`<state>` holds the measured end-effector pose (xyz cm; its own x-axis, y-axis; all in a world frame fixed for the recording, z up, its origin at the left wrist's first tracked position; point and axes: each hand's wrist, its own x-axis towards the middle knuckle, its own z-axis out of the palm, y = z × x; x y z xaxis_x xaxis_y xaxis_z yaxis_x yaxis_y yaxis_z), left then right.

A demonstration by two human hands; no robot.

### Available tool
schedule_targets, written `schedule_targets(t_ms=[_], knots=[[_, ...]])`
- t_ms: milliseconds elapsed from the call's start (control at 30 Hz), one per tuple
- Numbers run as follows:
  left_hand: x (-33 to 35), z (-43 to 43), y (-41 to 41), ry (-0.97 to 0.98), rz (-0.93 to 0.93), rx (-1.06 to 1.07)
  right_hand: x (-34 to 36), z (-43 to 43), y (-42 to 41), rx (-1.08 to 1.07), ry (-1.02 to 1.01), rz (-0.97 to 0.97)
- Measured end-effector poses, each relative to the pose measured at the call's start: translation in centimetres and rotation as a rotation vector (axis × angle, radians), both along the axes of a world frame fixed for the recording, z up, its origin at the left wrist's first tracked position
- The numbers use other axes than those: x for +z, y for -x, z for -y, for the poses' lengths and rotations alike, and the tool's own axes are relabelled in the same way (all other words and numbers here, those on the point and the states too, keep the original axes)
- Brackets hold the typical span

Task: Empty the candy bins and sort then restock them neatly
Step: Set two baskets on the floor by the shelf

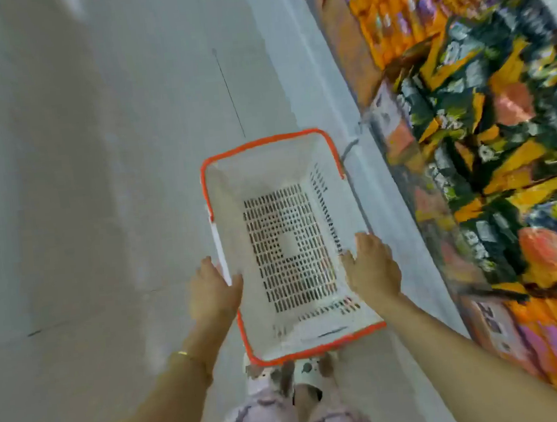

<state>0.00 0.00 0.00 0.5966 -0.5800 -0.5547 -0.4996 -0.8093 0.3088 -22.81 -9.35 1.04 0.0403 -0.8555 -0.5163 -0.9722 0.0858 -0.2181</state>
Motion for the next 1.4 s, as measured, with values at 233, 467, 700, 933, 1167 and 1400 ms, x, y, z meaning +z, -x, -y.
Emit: schedule_targets(t_ms=[233,467,700,933,1167,1400], knots=[[-12.2,1.1,-0.5,-0.124,-0.086,0.136,-11.3,2.6,1.8,-0.011,0.107,-0.211],[-13.3,0.4,-1.4,0.037,-0.066,0.305,-11.9,3.9,1.3,-0.043,0.080,-0.223],[-4.0,-1.9,-6.6,-0.076,0.027,0.227,-4.8,3.5,-2.1,-0.062,-0.091,-0.152],[9.0,-0.7,-12.5,-0.110,0.116,0.244,6.3,7.8,-7.4,0.007,-0.259,-0.037],[19.9,6.9,-21.1,0.028,0.091,0.283,18.6,15.6,-16.9,0.012,-0.101,0.001],[26.0,17.7,-32.2,0.121,0.048,0.275,26.3,27.4,-27.9,0.052,0.064,0.010]])
